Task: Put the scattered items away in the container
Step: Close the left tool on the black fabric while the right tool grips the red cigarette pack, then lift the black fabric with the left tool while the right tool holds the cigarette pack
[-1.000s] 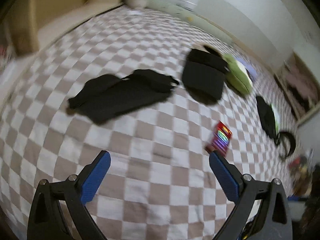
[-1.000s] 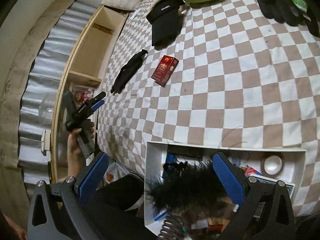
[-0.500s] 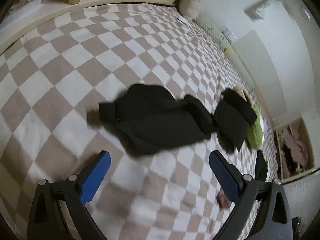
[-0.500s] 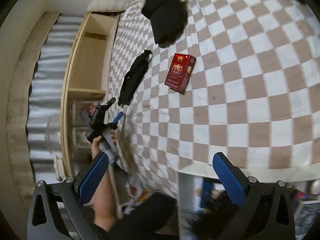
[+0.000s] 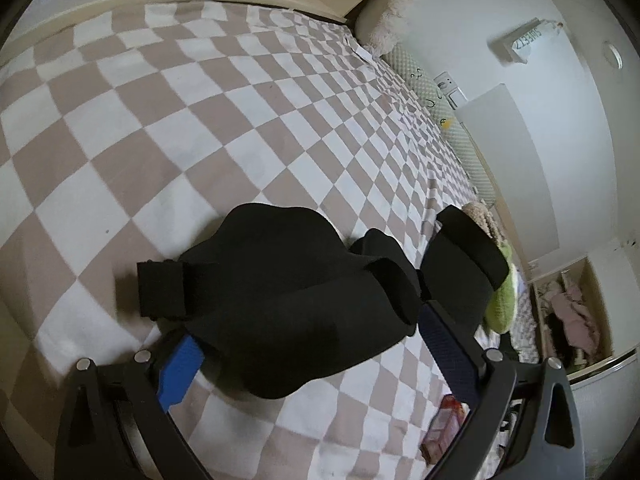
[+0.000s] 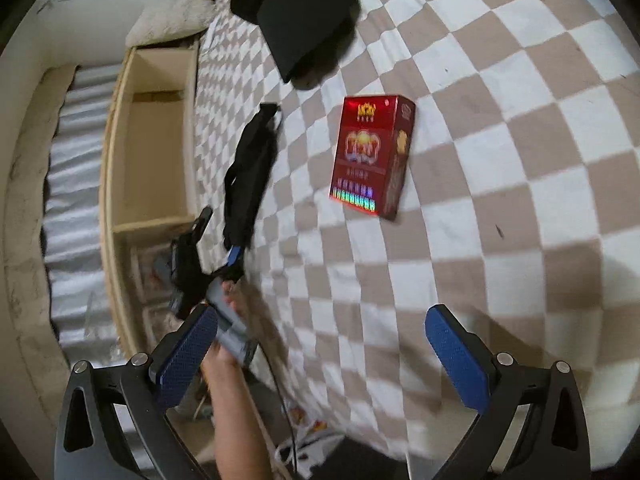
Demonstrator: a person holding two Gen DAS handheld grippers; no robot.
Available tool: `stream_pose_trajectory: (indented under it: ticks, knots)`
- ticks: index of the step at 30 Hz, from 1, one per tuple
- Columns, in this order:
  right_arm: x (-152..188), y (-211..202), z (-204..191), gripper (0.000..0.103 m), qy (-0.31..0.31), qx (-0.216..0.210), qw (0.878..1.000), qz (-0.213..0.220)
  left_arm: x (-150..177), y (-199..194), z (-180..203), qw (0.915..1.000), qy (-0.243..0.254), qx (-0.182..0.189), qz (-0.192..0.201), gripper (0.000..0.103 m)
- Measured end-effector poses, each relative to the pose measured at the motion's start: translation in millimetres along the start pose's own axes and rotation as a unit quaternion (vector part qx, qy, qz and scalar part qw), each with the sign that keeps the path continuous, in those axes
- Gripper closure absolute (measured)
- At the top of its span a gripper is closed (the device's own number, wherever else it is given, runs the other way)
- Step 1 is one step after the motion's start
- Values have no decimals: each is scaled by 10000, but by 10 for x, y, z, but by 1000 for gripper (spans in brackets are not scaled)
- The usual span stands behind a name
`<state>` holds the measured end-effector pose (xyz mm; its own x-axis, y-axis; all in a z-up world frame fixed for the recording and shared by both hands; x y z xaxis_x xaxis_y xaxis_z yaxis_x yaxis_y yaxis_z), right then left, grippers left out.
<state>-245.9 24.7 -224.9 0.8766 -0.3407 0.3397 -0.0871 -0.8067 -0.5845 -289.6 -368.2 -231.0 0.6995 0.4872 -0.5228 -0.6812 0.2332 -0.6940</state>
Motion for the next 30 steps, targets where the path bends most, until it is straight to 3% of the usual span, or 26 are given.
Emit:
stream_pose_trajectory:
  ticks: [2, 4, 9, 13, 17, 19, 21, 23, 25, 30]
  knots:
    - [-86, 82, -25, 0, 1, 147, 9997, 176, -4, 21, 32, 9997, 152, -190, 46, 10]
    - [-175, 147, -48, 0, -50, 353, 9986, 394, 13, 31, 32, 9983, 331, -487, 50, 36]
    - [-398, 300, -108, 0, -176, 867, 9916, 939, 95, -5, 27, 9915, 922, -913, 17, 53]
    - [-584, 389, -169, 0, -534, 1438, 9789, 1349, 172, -51, 11, 9906, 1089, -828, -2, 61]
    - [-681, 524, -271, 0, -1069, 1724, 9695, 1374, 284, -119, 6, 9916, 1132, -617, -66, 67]
    - [-701, 604, -372, 1, -1515, 1890, 9605, 1373, 333, -144, 21, 9914, 1180, -561, -104, 70]
    - [-707, 702, -480, 13, -2084, 2233, 9426, 1354, 402, -180, 54, 9903, 1282, -518, -154, 72]
    - [-698, 795, -529, 32, -2521, 2585, 9233, 1310, 474, -204, 95, 9886, 1413, -483, -207, 74]
    - [-613, 819, -500, 44, -2819, 2716, 9130, 1147, 545, -236, 126, 9871, 1529, -431, -215, 77]
    - [-406, 877, -428, 44, -3545, 3028, 8816, 734, 661, -320, 163, 9890, 1462, -76, -197, 83]
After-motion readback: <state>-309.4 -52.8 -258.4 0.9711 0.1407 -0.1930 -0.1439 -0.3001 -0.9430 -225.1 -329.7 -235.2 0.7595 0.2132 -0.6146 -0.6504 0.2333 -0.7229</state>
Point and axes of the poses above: each gripper's, at about its wrist camera, not at the fingertips, and y roughly the way its jaws point, z to its right, x to its underside, the point moved 5 cm from there along y, roughly the way its jaws point, and after that the axes turned 14 degrees about y, right-handed, at the moved point
